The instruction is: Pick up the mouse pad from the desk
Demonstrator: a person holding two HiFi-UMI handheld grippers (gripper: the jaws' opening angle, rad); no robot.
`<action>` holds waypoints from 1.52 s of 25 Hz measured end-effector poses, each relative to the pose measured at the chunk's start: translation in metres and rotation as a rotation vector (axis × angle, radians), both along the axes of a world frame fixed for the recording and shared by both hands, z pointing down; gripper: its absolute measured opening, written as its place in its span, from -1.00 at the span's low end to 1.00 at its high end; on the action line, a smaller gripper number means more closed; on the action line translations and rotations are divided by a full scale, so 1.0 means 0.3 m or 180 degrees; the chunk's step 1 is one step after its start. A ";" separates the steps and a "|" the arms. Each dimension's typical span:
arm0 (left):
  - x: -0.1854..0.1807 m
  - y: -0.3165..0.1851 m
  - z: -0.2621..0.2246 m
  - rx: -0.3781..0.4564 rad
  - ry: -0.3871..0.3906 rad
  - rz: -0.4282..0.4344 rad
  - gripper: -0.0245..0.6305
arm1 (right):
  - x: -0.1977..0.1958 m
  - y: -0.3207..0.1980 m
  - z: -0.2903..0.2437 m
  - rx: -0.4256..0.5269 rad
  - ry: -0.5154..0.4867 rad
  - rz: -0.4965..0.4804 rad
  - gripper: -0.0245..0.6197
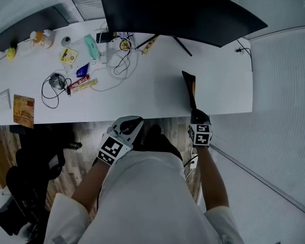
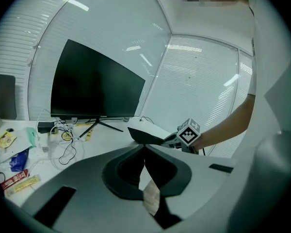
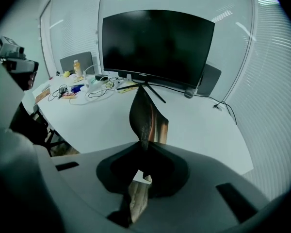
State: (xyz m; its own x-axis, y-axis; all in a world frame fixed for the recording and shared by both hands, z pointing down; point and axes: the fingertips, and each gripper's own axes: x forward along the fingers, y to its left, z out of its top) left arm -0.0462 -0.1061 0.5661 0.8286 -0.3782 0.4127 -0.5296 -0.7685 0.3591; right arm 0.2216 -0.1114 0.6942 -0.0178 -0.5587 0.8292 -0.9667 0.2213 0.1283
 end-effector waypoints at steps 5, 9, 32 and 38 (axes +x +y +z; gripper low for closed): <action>0.018 0.015 -0.038 0.0065 0.0005 0.0056 -0.87 | -0.005 0.028 -0.101 0.0188 -0.0107 0.0030 -0.77; 0.041 0.024 -0.066 0.0115 0.0009 0.0038 -0.87 | -0.014 0.043 -0.168 0.0295 -0.0204 -0.0040 -0.77; 0.242 -0.026 -0.329 0.0472 0.0139 -0.0794 -0.87 | 0.116 -0.047 -0.612 0.1147 -0.0713 -0.0574 -0.77; 0.238 -0.061 -0.398 0.0591 0.0161 -0.0978 -0.87 | 0.150 -0.096 -0.701 0.1372 -0.0851 -0.0603 -0.77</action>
